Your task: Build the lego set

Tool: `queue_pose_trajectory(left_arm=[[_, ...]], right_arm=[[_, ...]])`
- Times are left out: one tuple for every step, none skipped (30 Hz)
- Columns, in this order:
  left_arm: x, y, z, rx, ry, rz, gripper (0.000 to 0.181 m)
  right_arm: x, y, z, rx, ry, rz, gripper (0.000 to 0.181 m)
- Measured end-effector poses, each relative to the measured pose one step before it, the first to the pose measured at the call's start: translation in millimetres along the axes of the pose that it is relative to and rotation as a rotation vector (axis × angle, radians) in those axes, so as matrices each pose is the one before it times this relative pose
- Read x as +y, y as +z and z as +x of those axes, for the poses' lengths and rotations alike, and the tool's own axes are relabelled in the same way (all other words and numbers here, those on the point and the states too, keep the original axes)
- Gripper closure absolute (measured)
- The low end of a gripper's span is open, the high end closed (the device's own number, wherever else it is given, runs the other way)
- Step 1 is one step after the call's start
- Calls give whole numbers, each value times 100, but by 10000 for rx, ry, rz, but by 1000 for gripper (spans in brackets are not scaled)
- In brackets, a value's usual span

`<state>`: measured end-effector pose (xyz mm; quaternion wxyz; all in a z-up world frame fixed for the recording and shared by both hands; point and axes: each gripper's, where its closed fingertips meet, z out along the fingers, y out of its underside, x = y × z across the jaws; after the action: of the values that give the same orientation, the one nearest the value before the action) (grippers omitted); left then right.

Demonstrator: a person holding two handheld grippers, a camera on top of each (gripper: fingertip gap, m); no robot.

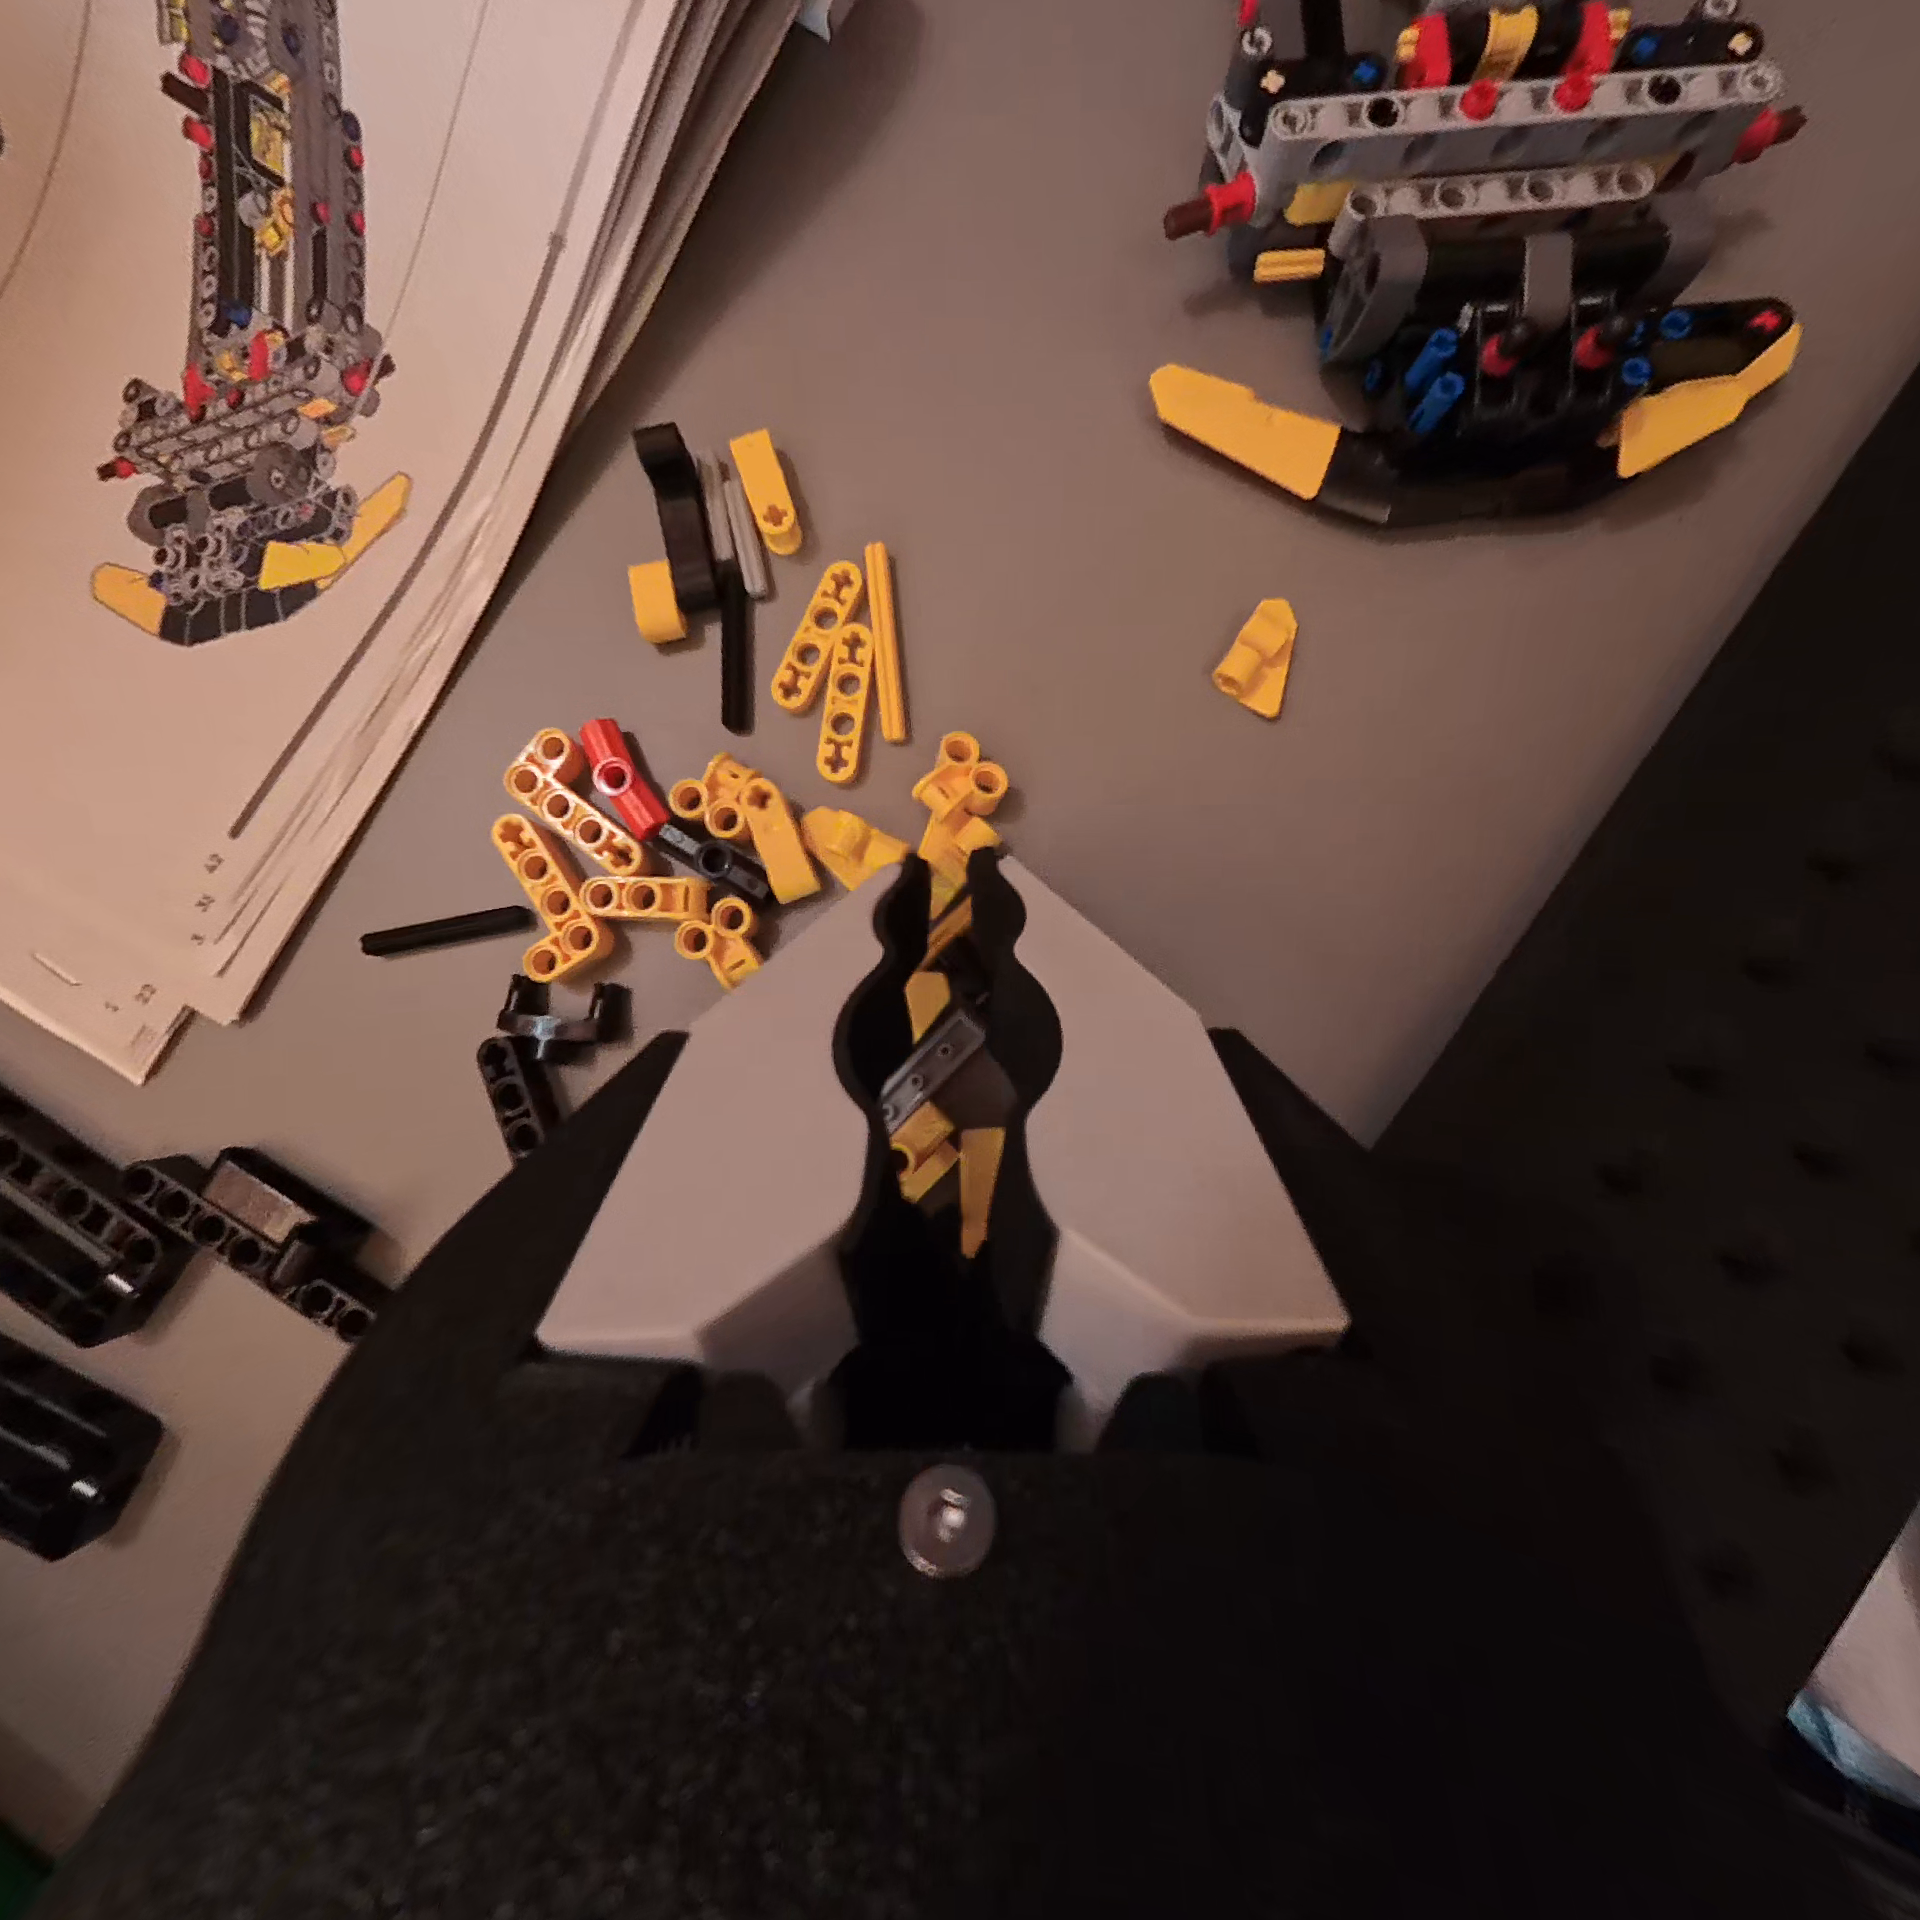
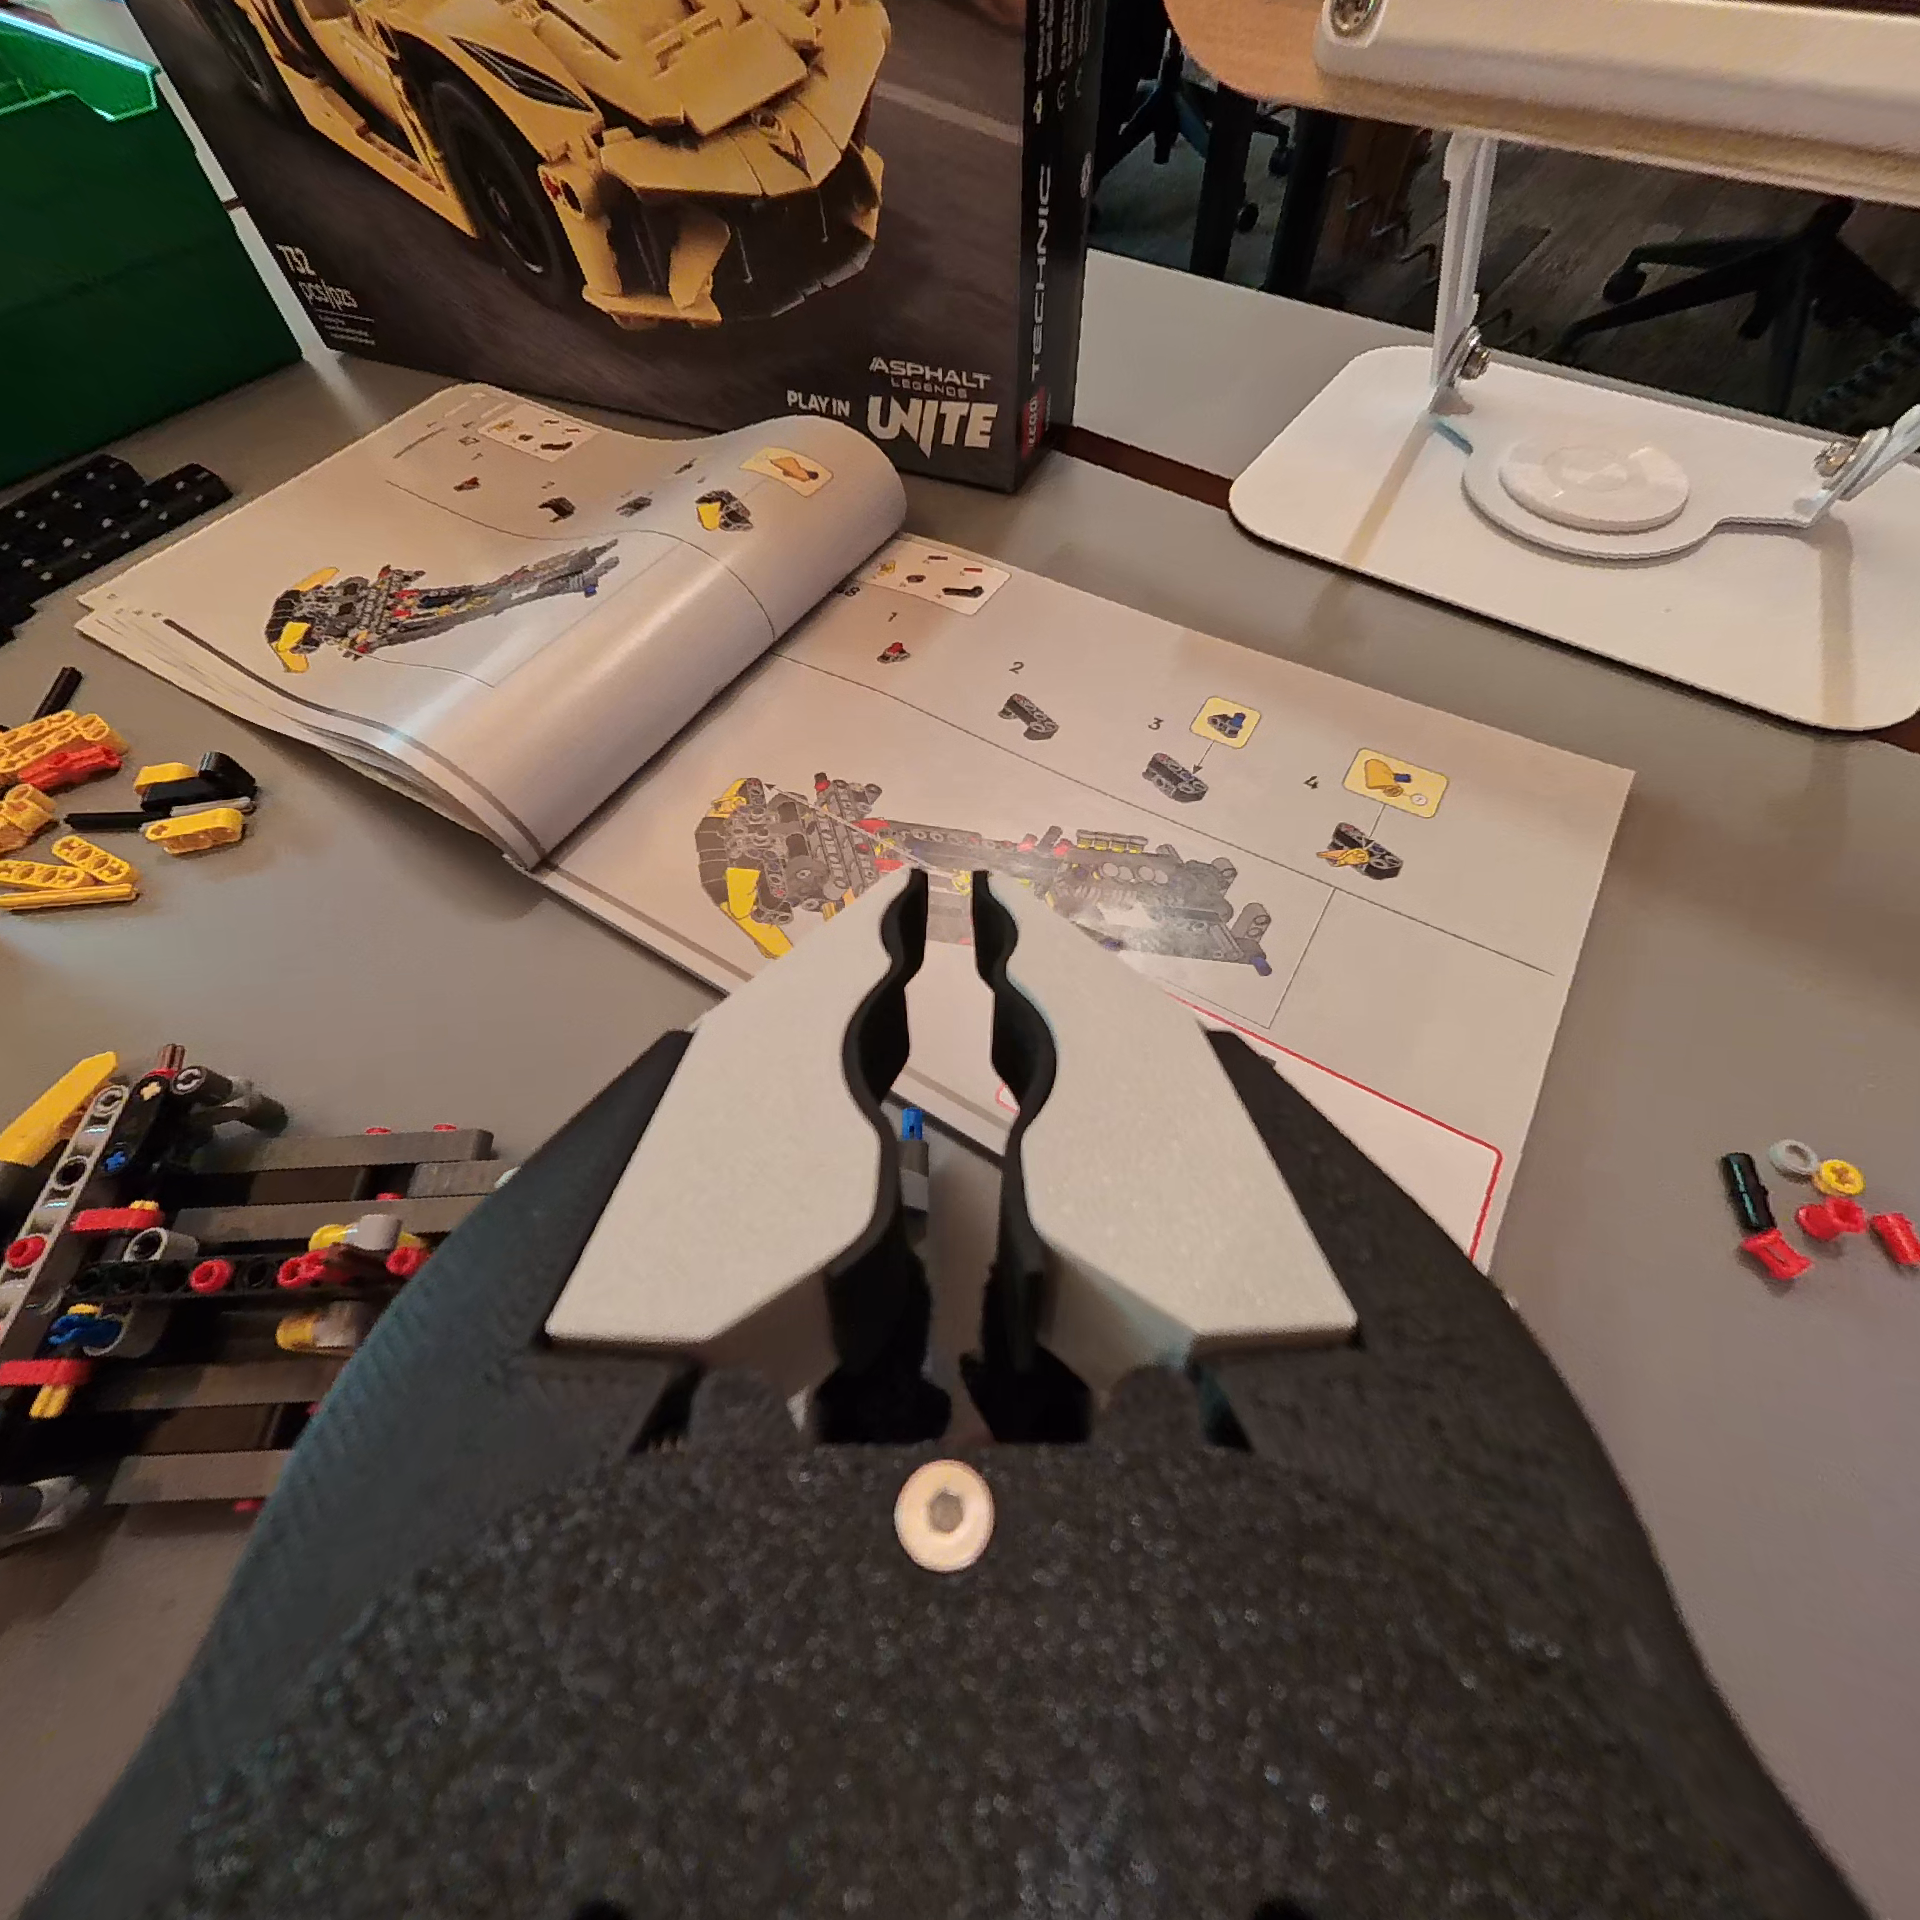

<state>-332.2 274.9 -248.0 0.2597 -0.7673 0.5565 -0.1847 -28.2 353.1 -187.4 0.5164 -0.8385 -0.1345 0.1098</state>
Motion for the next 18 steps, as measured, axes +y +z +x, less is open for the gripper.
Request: queue_pose_trajectory(left_arm=[[-33, 5, 137, 7, 71, -19, 176], [-37, 22, 78, -36, 64, -25, 174], [-6, 66, 19, -66, 56, -42, 170], [19, 82, -42, -81, 48, -38, 169], [46, 79, -16, -40, 31, -49, 169], [18, 43, 20, -1, 24, -26, 169], [-61, 1, -2, -3, 23, 16, 170], [-45, -7, 2, -1, 19, 4, 172], [-21, 4, -11, -15, 30, -9, 173], [-35, -2, 11, -12, 48, -4, 174], [-67, -24, 11, -39, 95, 5, 176], [-46, -7, -42, -88, 133, 1, 177], [12, 5, 34, -49, 119, -23, 177], [-14, -12, 36, -22, 92, -13, 178], [-40, -52, -22, -59, 74, 16, 179], [-4, -84, -23, -53, 62, 2, 180], [77, -108, -9, -45, 64, -36, 180], [84, -128, -35, -65, 67, -33, 180]], right_arm=[[50, 19, -17, -9, -9, -24, 174], [39, 19, -10, -1, -17, -24, 174], [10, 8, -7, 13, -30, -12, 174], [17, 19, -15, 15, -41, -12, 174], [30, 18, -24, 5, -43, -24, 174], [41, 27, -52, 0, -40, -28, 174], [32, 22, -43, 3, -39, -18, 174], [16, 30, -50, 2, -41, -17, 174], [28, 12, -22, 11, -40, -21, 174], [35, 23, -8, 18, -40, -23, 174], [25, 11, -5, 17, -40, -18, 174], [4, 1, 6, 18, -30, -4, 174], [-17, -2, 7, 11, -19, 7, 174], [-14, -8, 7, 5, -5, 6, 174], [-10, -6, 9, 1, 4, 2, 174], [-14, -4, 4, -1, 5, 5, 174], [-31, -11, 2, 0, 5, 14, 174], [-32, -17, -3, -1, 5, 17, 174]])
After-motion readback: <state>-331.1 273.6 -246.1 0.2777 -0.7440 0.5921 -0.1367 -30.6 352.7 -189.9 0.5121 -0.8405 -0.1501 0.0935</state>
